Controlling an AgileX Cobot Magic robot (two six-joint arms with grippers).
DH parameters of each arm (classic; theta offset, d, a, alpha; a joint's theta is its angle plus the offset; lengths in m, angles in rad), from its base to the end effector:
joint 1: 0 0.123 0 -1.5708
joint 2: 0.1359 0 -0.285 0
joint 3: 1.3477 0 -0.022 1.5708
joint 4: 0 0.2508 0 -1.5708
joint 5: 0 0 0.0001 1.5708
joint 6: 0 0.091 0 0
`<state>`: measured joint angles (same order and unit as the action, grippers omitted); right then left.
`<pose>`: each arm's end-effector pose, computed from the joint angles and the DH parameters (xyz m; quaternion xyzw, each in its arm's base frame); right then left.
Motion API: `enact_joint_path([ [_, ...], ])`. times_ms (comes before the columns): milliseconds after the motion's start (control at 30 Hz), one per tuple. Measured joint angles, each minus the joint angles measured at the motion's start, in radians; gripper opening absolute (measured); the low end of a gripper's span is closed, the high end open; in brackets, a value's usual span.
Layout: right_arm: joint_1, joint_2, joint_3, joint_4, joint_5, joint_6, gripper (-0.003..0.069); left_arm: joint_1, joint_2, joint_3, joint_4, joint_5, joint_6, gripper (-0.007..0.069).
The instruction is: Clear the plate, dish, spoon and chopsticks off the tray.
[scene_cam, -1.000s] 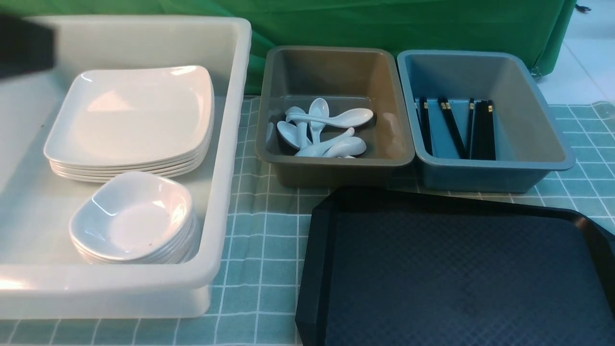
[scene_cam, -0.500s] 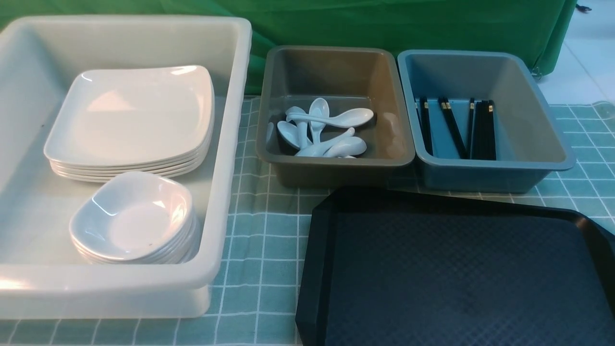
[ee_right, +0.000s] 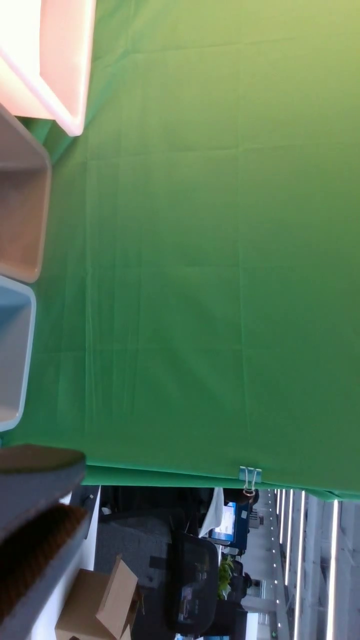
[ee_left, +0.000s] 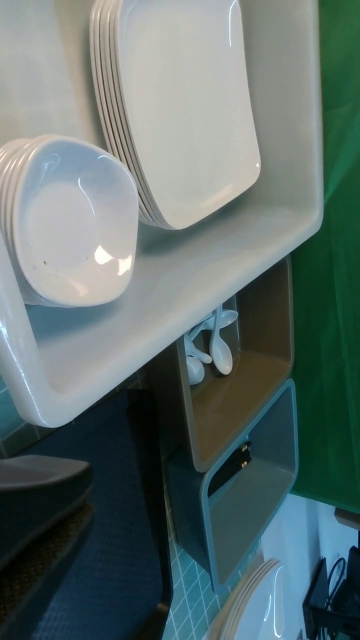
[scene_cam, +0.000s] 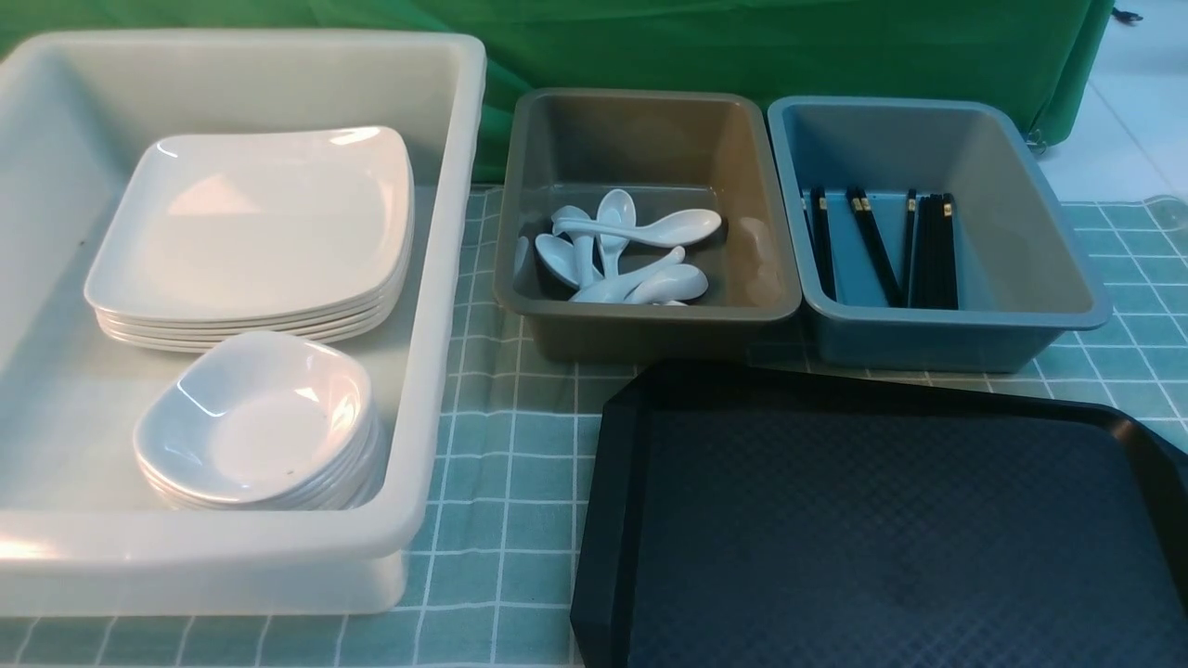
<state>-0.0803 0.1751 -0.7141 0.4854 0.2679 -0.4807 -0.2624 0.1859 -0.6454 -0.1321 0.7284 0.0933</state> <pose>0.0035 0.0110 0.4091 -0.0318 0.5579 -0.0030 0.8293 0.0188 -0.0133 0.3462 0.1261 0.7563 -0.1190 0.6308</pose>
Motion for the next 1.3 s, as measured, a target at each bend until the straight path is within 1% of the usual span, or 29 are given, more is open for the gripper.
enact_joint_path([
  [167, 0.0, 0.0, 0.0, 0.0, 0.0, 0.0, 0.0141, 0.0, -0.006, 0.008, 0.012, -0.025, 0.009, 0.0012],
  [267, 0.0, 0.0, 0.0, 0.0, 0.0, 0.0, 0.014, 0.044, -0.066, 0.099, 0.012, -0.177, 0.021, 0.0012],
  [333, 0.0, 0.0, 0.0, 0.0, 0.0, 0.0, 0.014, 0.106, -0.12, 0.184, 0.006, -0.3, 0.027, 0.0013],
  [400, 0.0, 0.0, 0.0, 0.0, 0.0, 0.0, 0.0141, 0.173, -0.165, 0.272, -0.008, -0.387, 0.032, 0.0013],
  [433, 0.0, 0.0, 0.0, 0.0, 0.0, 0.0, 0.0143, 0.232, -0.181, 0.337, -0.021, -0.432, 0.036, 0.0013],
  [467, 0.0, -0.001, 0.0, 0.0, 0.0, 0.0, 0.0144, 0.257, -0.185, 0.38, -0.027, -0.456, 0.038, 0.0013],
  [500, 0.0, -0.001, 0.001, 0.0, 0.0, 0.0, 0.0145, 0.309, -0.185, 0.454, -0.04, -0.481, 0.041, 0.0013],
  [533, 0.0, -0.001, 0.001, 0.0, 0.0, 0.0, 0.0146, 0.316, -0.185, 0.464, -0.042, -0.483, 0.041, 0.0013],
  [567, 0.0, -0.001, 0.001, 0.0, 0.0, 0.0, 0.0149, 0.365, -0.185, 0.546, -0.06, -0.493, 0.045, 0.0013],
  [633, 0.0, -0.001, 0.001, 0.0, 0.0, 0.0, 0.0153, 0.384, -0.185, 0.592, -0.067, -0.5, 0.046, 0.0013],
  [700, 0.0, -0.001, 0.001, 0.0, 0.0, 0.0, 0.0159, 0.391, -0.185, 0.645, -0.071, -0.503, 0.046, 0.0013],
  [767, 0.0, -0.001, 0.001, 0.0, 0.0, 0.0, 0.016, 0.381, -0.185, 0.651, -0.064, -0.504, 0.045, 0.0013],
  [867, 0.0, -0.001, 0.001, 0.0, 0.0, 0.0, 0.0169, 0.322, -0.185, 0.652, -0.019, -0.499, 0.035, 0.0013],
  [900, 0.0, -0.001, 0.001, 0.0, 0.0, 0.0, 0.0169, 0.322, -0.185, 0.652, -0.019, -0.499, 0.035, 0.0013],
  [1033, 0.0, -0.001, 0.001, 0.0, 0.0, 0.0, 0.0181, 0.264, -0.185, 0.652, 0.011, -0.5, 0.033, 0.0013],
  [1300, 0.0, -0.001, 0.001, 0.001, 0.0, 0.0, 0.0204, 0.262, -0.185, 0.652, 0.02, -0.5, 0.033, 0.0015],
])
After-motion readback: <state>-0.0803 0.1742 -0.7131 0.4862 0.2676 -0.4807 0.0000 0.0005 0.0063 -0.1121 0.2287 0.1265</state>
